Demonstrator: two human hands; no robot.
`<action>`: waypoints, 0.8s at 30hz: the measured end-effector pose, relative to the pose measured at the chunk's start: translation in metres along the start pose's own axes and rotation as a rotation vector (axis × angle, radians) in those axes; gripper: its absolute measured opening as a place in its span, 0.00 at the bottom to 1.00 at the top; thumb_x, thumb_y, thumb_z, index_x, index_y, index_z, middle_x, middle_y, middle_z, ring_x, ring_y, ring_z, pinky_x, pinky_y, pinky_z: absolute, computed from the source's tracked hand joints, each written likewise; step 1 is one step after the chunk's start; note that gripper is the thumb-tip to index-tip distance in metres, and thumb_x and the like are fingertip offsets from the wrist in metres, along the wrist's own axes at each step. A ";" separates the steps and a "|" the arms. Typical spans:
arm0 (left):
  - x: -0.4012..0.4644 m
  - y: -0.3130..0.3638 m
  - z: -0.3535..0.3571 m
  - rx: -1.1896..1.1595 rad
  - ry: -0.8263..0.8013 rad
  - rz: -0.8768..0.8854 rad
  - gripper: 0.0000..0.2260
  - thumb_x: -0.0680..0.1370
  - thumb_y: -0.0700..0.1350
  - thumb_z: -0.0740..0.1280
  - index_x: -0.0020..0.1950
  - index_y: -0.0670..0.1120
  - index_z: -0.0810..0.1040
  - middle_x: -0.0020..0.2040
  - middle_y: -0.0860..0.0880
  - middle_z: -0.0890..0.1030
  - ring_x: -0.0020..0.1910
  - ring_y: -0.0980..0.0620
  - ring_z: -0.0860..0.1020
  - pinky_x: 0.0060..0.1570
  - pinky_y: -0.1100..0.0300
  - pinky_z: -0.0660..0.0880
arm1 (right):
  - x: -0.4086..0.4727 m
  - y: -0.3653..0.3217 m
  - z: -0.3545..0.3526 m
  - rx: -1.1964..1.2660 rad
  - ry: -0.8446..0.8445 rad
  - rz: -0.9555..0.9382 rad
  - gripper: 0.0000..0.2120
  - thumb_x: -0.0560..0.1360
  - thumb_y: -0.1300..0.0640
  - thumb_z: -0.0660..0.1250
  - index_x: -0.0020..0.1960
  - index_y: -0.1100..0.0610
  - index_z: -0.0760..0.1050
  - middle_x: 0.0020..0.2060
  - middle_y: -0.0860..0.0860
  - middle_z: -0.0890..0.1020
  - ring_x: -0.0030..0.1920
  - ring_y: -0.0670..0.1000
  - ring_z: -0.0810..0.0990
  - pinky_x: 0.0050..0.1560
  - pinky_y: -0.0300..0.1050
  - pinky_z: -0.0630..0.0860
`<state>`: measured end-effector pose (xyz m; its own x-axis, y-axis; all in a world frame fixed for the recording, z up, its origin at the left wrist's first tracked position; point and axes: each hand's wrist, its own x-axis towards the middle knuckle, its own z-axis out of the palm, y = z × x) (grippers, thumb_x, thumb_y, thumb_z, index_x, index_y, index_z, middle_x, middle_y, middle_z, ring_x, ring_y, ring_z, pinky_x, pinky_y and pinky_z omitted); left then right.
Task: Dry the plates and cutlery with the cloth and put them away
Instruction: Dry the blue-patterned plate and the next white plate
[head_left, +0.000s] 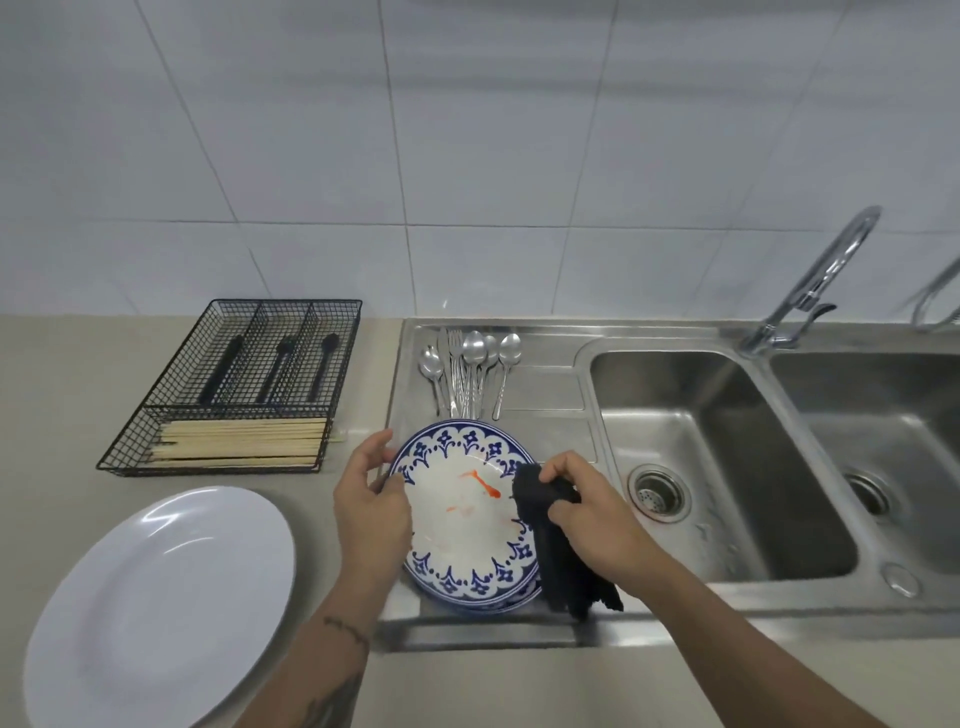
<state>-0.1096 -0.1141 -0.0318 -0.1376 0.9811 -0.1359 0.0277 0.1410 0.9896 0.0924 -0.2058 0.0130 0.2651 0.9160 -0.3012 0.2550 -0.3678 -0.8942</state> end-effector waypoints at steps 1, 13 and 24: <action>0.002 0.000 -0.001 -0.010 0.005 -0.018 0.25 0.78 0.29 0.61 0.58 0.61 0.79 0.54 0.56 0.80 0.39 0.58 0.81 0.32 0.62 0.77 | -0.001 0.000 0.000 0.030 0.004 0.008 0.18 0.72 0.70 0.58 0.46 0.47 0.72 0.47 0.54 0.80 0.41 0.55 0.79 0.38 0.47 0.75; 0.002 0.033 0.010 -0.429 -0.247 -0.329 0.24 0.80 0.27 0.58 0.59 0.55 0.79 0.60 0.54 0.81 0.56 0.51 0.82 0.44 0.53 0.80 | -0.013 -0.012 -0.042 0.428 0.250 -0.034 0.19 0.62 0.68 0.62 0.46 0.49 0.78 0.46 0.59 0.82 0.41 0.59 0.82 0.38 0.53 0.80; -0.028 0.056 0.068 -0.524 -0.485 -0.285 0.30 0.74 0.27 0.57 0.62 0.57 0.81 0.59 0.48 0.84 0.53 0.43 0.83 0.41 0.48 0.82 | -0.027 -0.005 -0.064 0.456 0.675 -0.079 0.24 0.68 0.77 0.57 0.43 0.48 0.76 0.44 0.62 0.81 0.42 0.64 0.80 0.42 0.62 0.80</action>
<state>-0.0366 -0.1243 0.0242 0.3837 0.8818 -0.2744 -0.4336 0.4343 0.7895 0.1435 -0.2386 0.0467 0.8020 0.5893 -0.0973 -0.0682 -0.0714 -0.9951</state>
